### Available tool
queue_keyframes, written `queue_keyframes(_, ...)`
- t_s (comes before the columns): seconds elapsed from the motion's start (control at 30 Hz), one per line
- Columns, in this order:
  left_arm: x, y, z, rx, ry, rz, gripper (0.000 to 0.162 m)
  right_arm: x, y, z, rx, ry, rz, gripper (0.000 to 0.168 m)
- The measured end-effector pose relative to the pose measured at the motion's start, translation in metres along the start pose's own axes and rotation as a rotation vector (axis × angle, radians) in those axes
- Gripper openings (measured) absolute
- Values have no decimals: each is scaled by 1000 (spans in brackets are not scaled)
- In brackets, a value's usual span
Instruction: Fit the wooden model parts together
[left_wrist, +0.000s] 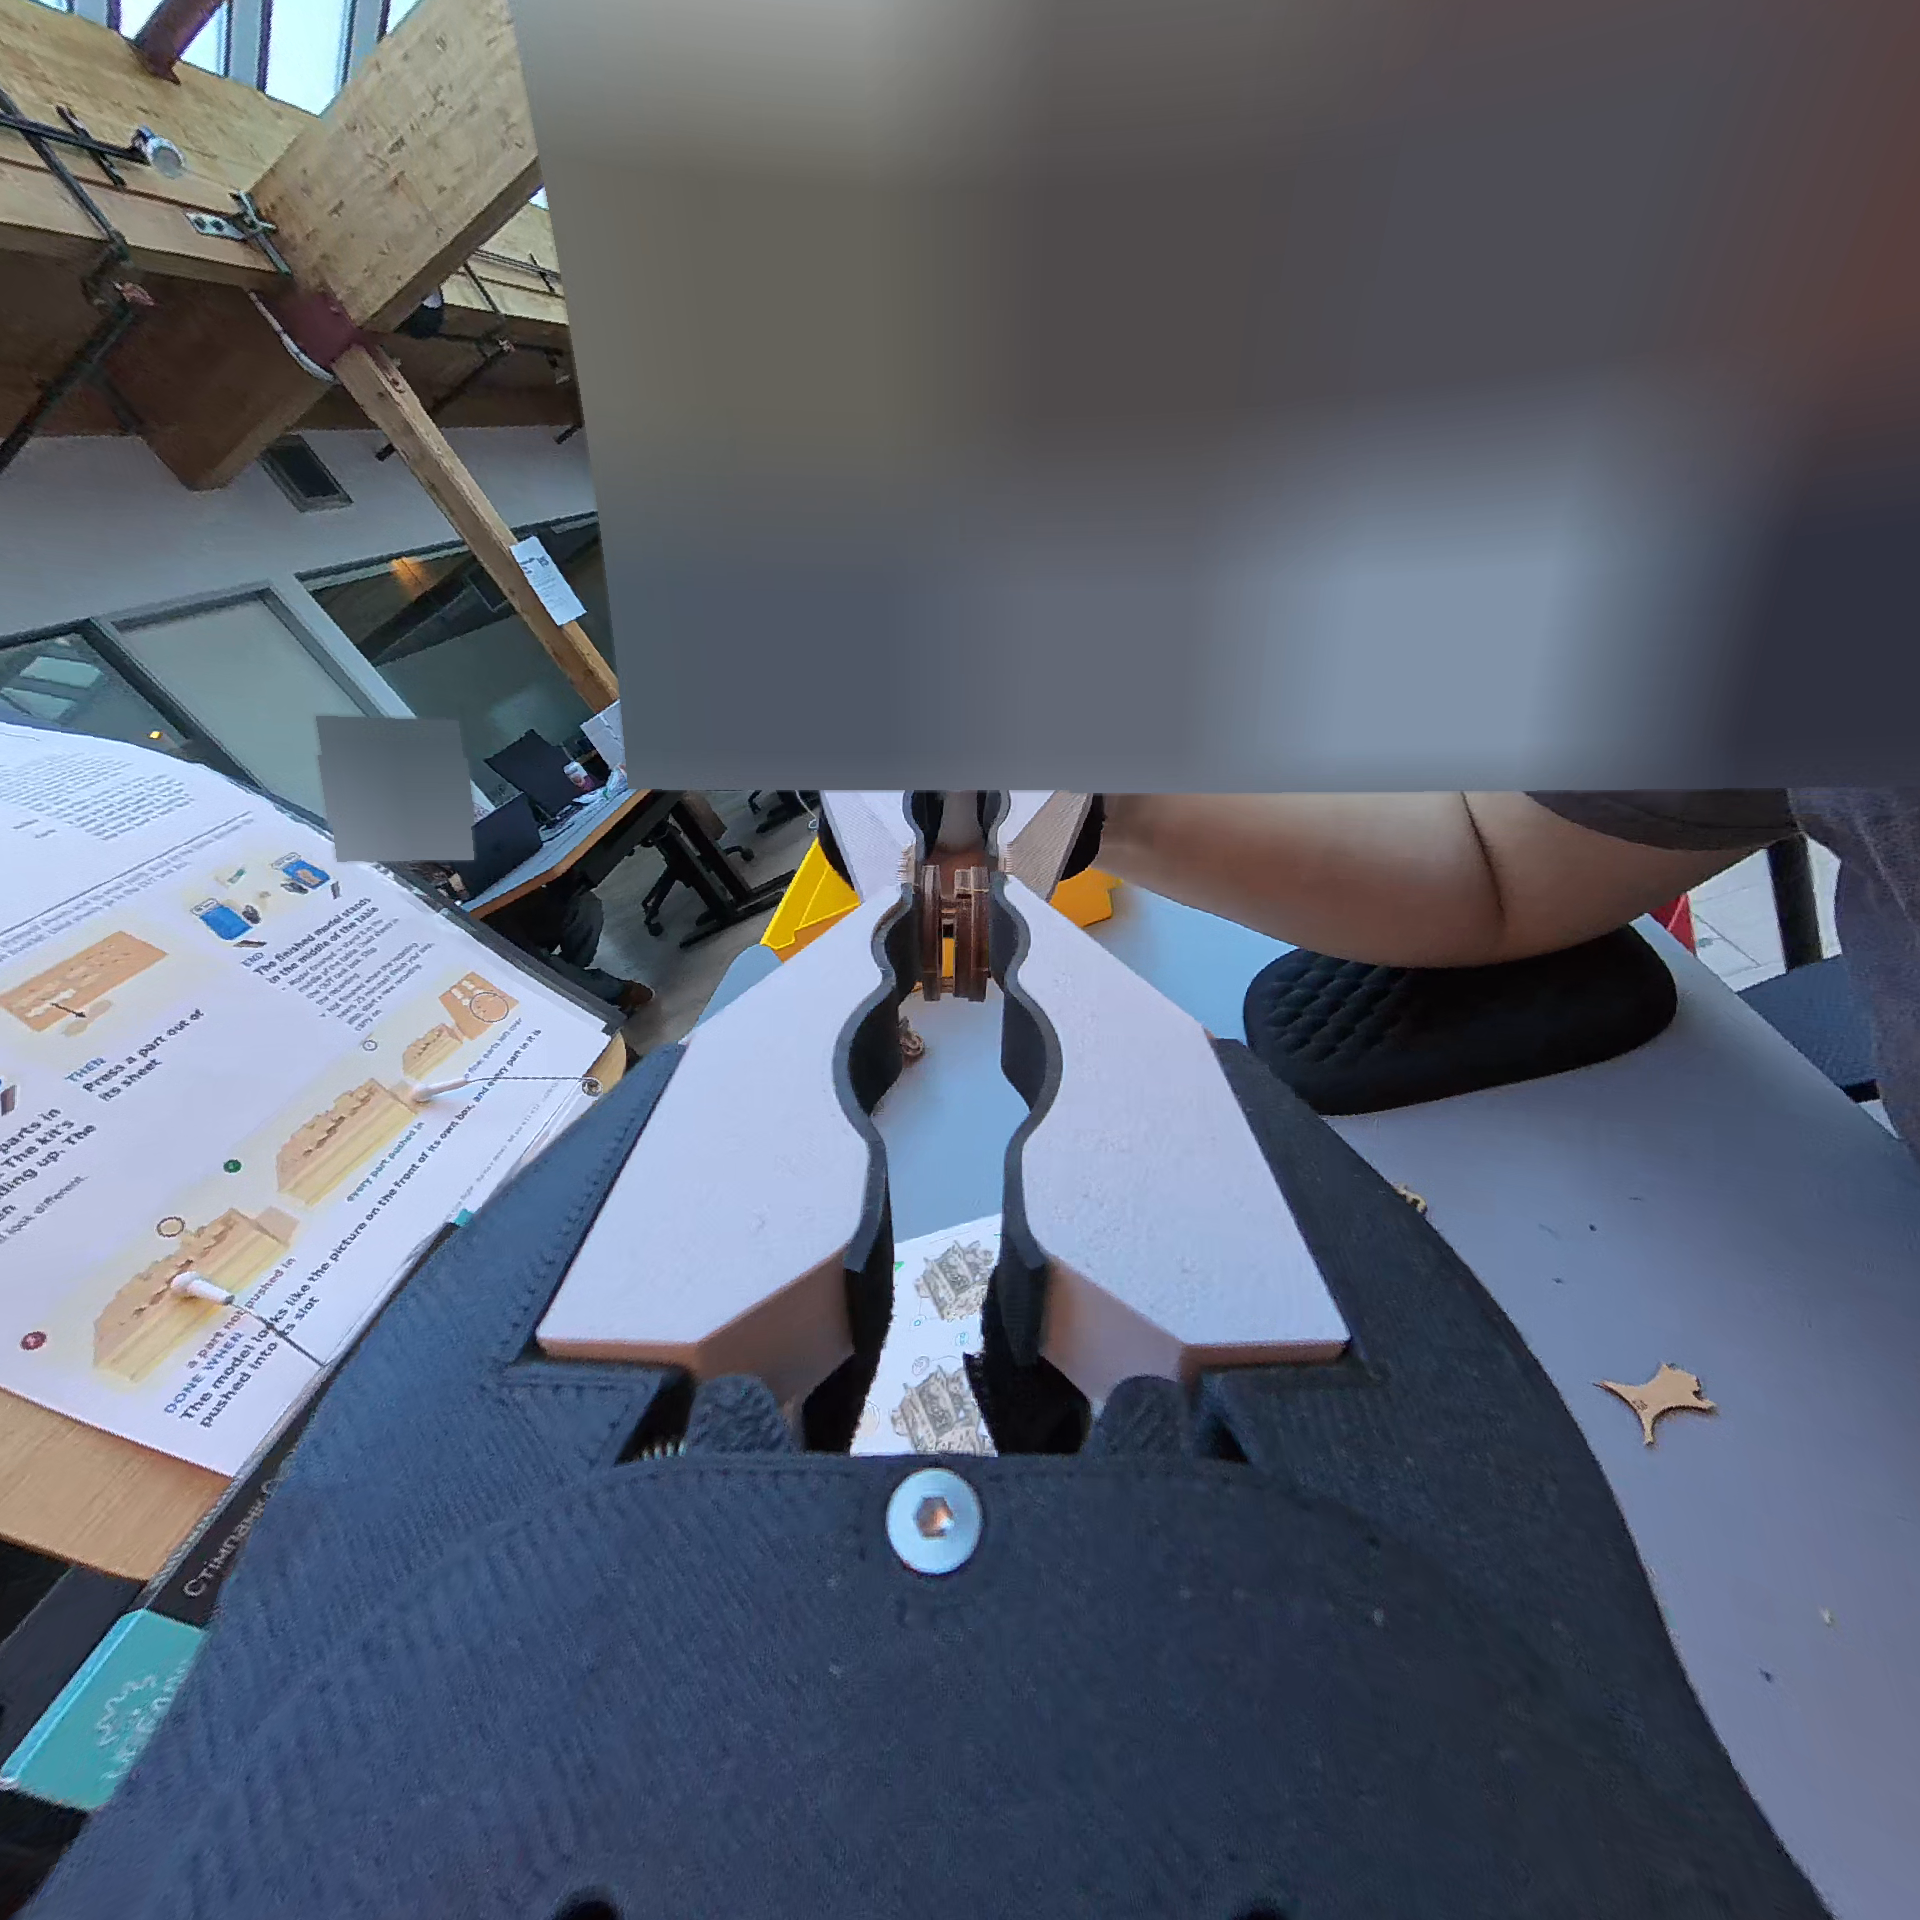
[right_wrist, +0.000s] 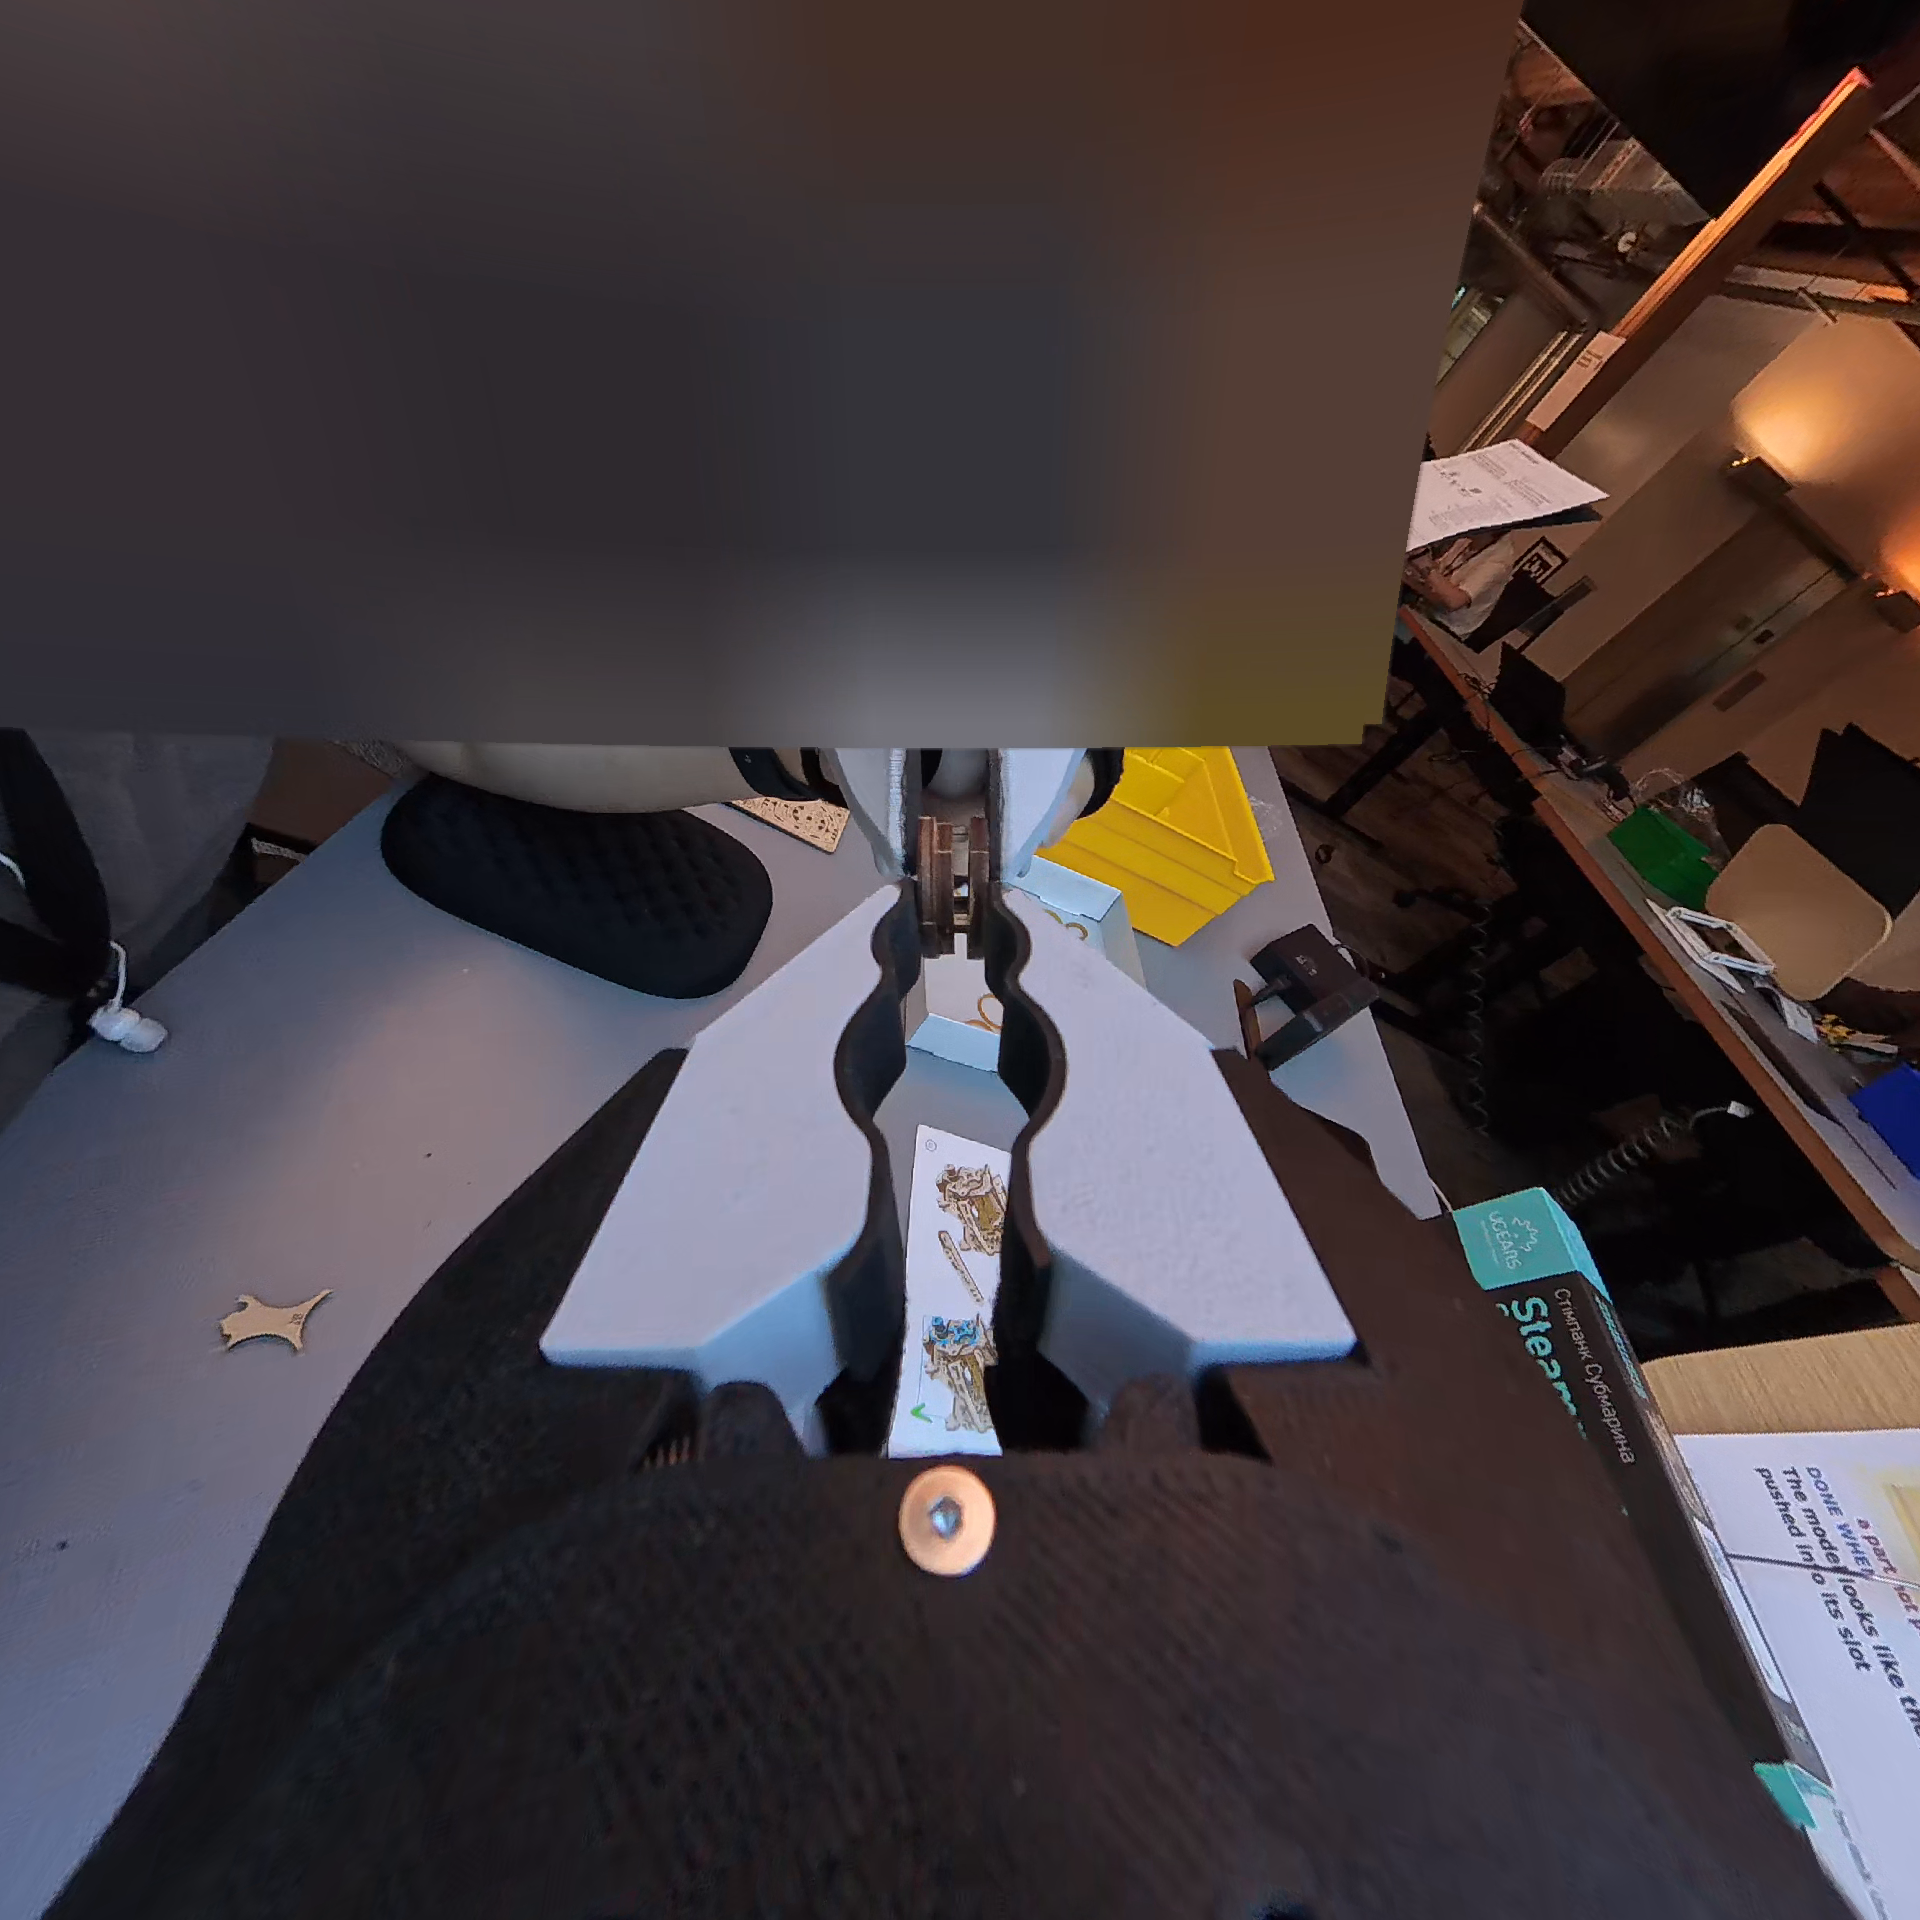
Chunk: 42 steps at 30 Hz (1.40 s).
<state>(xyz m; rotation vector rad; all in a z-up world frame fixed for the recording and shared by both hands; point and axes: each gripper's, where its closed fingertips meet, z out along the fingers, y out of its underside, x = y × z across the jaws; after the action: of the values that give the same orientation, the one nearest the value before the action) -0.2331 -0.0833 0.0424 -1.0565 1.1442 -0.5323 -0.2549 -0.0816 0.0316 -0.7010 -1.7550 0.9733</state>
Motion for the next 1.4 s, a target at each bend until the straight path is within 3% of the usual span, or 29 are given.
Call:
queue_keyframes(0.57, 3, 2, -1, -77, -25, 92, 9, -4, 1, 2, -14, -14, -7, 10)
queue_keyframes(0.83, 3, 5, -2, -132, -17, 85, 10, -1, 2, 3, -63, 63, -135, 11)
queue_keyframes(1.27, -4, 2, -5, -72, -43, 52, 10, 7, -1, 5, 14, 80, -88, 11)
queue_keyframes(1.4, -7, 7, -6, -132, -67, 97, 9, 8, 4, 8, -4, 80, -73, 12)
